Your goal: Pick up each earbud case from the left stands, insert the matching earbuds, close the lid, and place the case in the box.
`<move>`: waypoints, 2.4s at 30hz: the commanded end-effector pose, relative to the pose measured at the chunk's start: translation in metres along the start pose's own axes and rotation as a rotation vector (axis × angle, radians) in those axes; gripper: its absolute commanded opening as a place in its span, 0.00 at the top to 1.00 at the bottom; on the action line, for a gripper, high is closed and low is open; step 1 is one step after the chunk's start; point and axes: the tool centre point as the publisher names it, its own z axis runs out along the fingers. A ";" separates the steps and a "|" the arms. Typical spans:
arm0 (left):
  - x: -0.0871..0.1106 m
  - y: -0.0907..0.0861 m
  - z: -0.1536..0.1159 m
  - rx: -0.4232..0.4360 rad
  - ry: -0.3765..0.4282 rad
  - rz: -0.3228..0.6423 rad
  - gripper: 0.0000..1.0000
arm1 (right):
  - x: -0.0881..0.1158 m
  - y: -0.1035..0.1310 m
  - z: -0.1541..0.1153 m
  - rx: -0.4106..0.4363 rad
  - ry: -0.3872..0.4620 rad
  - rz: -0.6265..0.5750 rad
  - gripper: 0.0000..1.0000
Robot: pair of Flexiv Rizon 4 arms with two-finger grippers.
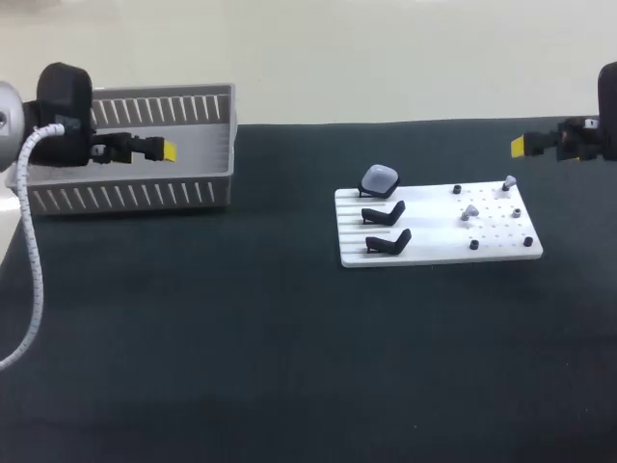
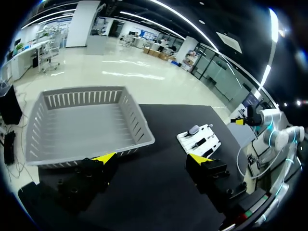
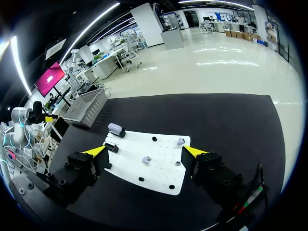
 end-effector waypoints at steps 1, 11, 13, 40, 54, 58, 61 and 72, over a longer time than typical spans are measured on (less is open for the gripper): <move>0.006 0.002 0.002 0.208 -0.072 0.091 0.00 | 0.000 0.000 0.000 -0.002 0.000 -0.001 0.00; -0.007 -0.020 0.022 0.378 -0.076 0.378 0.00 | 0.000 0.000 0.000 -0.002 0.000 -0.001 0.00; -0.009 -0.023 0.026 0.395 -0.069 0.417 0.00 | 0.000 0.000 0.000 -0.002 0.000 -0.001 0.00; -0.011 -0.072 0.129 0.621 0.038 0.760 0.00 | 0.000 0.000 0.000 -0.002 0.000 -0.001 0.00; -0.013 -0.079 0.138 0.640 0.061 0.742 0.00 | 0.000 0.000 0.000 -0.002 0.000 -0.001 0.00; -0.013 -0.079 0.138 0.640 0.061 0.742 0.00 | 0.000 0.000 0.000 -0.002 0.000 -0.001 0.00; -0.013 -0.079 0.138 0.640 0.061 0.742 0.00 | 0.000 0.000 0.000 -0.002 0.000 -0.001 0.00; -0.012 -0.102 0.153 0.612 0.051 0.817 0.00 | 0.000 0.000 0.000 -0.002 0.000 -0.001 0.00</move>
